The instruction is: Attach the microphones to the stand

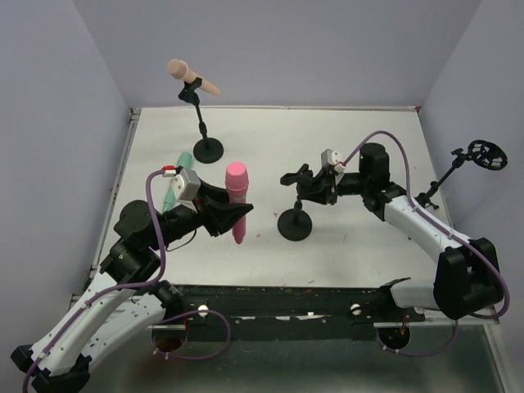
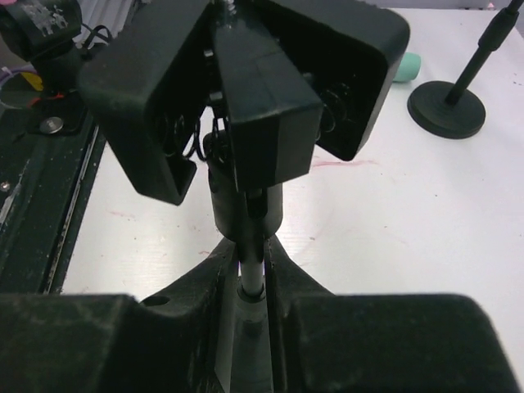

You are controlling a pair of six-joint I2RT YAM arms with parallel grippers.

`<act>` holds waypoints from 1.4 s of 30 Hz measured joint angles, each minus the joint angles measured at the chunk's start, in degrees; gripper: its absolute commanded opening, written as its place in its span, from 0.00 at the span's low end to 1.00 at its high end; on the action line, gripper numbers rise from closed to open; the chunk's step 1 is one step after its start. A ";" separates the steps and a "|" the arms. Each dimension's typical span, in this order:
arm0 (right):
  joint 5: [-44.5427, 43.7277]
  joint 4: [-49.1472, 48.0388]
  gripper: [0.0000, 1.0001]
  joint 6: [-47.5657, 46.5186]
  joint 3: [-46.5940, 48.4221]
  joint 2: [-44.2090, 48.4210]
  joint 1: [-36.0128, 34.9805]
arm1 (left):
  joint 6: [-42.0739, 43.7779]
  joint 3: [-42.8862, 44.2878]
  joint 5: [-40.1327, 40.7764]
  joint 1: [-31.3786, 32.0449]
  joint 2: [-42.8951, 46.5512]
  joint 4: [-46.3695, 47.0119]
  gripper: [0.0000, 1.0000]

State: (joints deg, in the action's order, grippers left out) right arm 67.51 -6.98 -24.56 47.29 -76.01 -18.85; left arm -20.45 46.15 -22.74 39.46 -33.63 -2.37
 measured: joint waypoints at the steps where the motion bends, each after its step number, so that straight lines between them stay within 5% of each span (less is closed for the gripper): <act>1: 0.11 0.22 0.36 -0.55 -0.17 0.26 0.17 | -0.02 -0.04 0.00 0.00 0.00 0.17 0.00; 8: 0.98 3.15 0.75 -2.62 -2.49 1.36 1.99 | -0.20 -0.33 -0.04 0.00 0.33 1.07 0.00; 16: 2.40 11.93 0.99 -4.15 1.66 2.95 5.51 | 0.46 -0.42 -0.68 0.00 0.17 1.05 0.00; 26: 5.75 36.63 1.00 -15.10 24.94 -2.27 5.81 | 3.50 1.62 -1.57 0.00 -3.45 -0.17 0.00; 42: 6.86 43.95 0.99 -14.49 31.43 -7.91 1.40 | 4.20 1.62 -2.38 0.00 -4.81 2.19 0.00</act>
State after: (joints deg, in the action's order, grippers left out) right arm 74.37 36.97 -39.05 78.72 -83.92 -17.45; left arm -16.25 47.77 -25.12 39.46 -38.44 -0.19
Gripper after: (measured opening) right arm 0.997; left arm 0.460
